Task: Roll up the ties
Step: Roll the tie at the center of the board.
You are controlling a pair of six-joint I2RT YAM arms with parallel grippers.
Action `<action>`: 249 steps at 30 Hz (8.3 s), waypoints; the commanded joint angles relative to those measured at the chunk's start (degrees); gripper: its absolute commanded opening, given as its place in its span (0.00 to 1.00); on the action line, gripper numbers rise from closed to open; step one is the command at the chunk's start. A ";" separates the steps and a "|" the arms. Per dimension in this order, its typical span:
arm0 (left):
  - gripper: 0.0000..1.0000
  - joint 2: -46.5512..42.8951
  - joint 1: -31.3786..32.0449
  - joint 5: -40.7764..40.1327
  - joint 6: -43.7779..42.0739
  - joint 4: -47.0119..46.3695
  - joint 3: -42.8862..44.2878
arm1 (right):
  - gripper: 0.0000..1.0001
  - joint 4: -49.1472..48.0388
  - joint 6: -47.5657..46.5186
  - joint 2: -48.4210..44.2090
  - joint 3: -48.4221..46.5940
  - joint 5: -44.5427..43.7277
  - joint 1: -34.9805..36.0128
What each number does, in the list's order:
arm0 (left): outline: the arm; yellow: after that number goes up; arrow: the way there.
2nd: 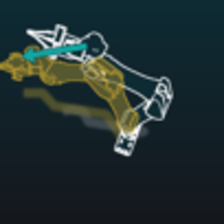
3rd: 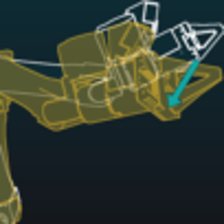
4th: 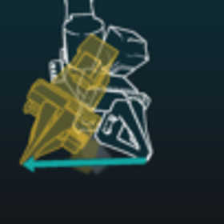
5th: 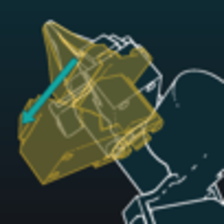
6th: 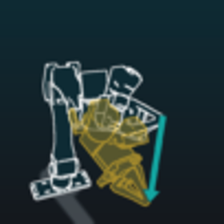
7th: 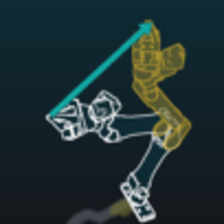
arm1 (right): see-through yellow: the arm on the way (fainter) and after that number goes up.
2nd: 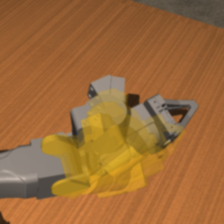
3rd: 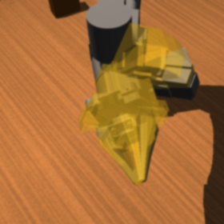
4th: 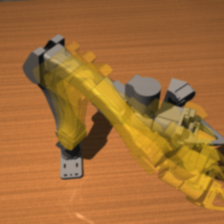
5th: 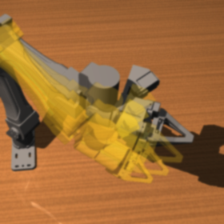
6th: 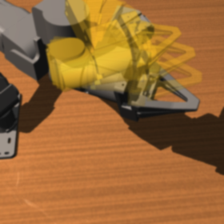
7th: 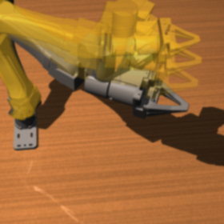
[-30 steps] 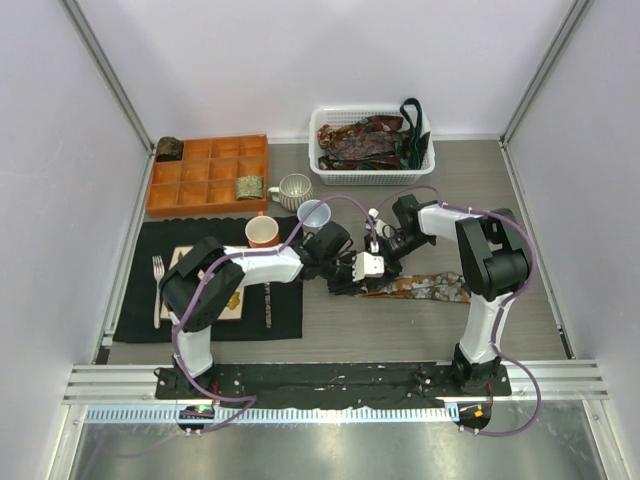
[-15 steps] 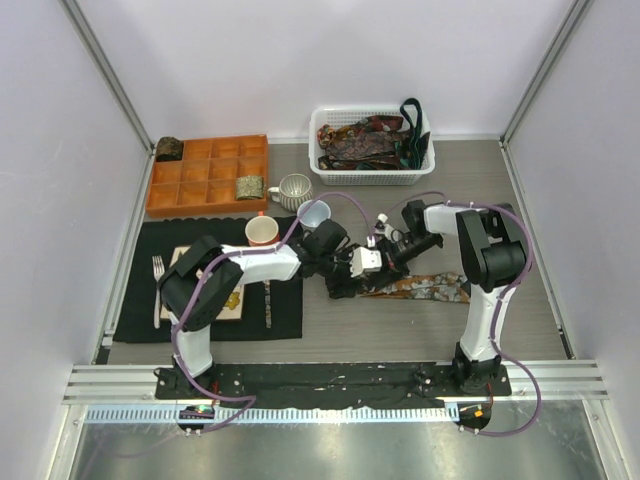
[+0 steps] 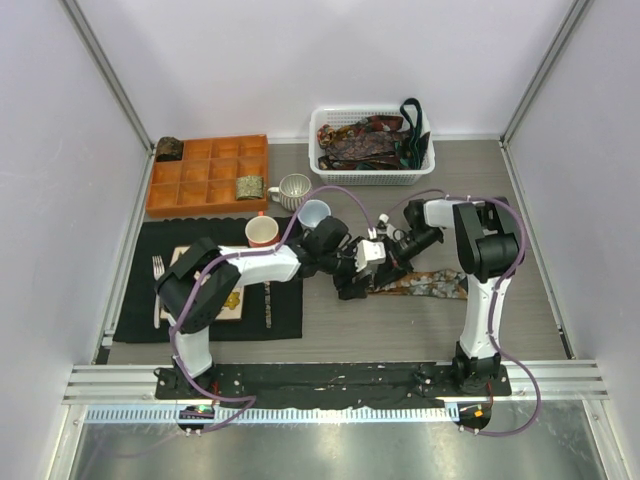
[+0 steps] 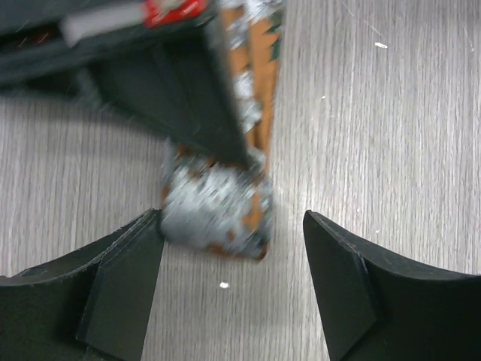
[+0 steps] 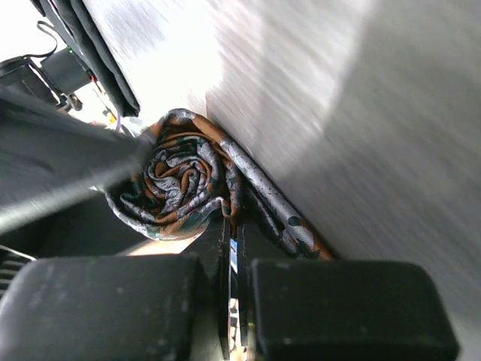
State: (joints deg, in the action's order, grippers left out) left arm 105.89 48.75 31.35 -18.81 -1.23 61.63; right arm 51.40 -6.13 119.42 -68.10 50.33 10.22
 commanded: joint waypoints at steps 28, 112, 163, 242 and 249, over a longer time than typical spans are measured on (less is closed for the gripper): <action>0.25 1.52 1.35 -7.27 -8.96 8.27 -1.69 | 0.54 -2.00 1.02 -7.54 -2.39 1.89 6.04; 0.19 5.65 0.29 -11.75 -3.86 14.15 6.40 | 0.22 1.86 -4.68 -3.65 6.93 -8.14 -7.24; 0.37 6.09 1.26 -10.43 -12.13 19.43 4.03 | 0.58 0.92 -0.47 -7.88 1.03 9.18 0.06; 0.27 -0.59 -1.20 -2.96 -7.72 -3.25 -7.22 | 0.41 6.43 -8.99 -4.44 -4.77 5.39 0.42; 0.29 0.81 -0.59 -4.72 -8.09 -0.88 -5.03 | 0.45 5.65 -7.23 -5.34 -4.06 9.70 3.05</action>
State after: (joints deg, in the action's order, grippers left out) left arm 105.89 47.68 30.61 -25.10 -8.91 56.10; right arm 57.43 -14.37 115.81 -72.38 56.34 11.18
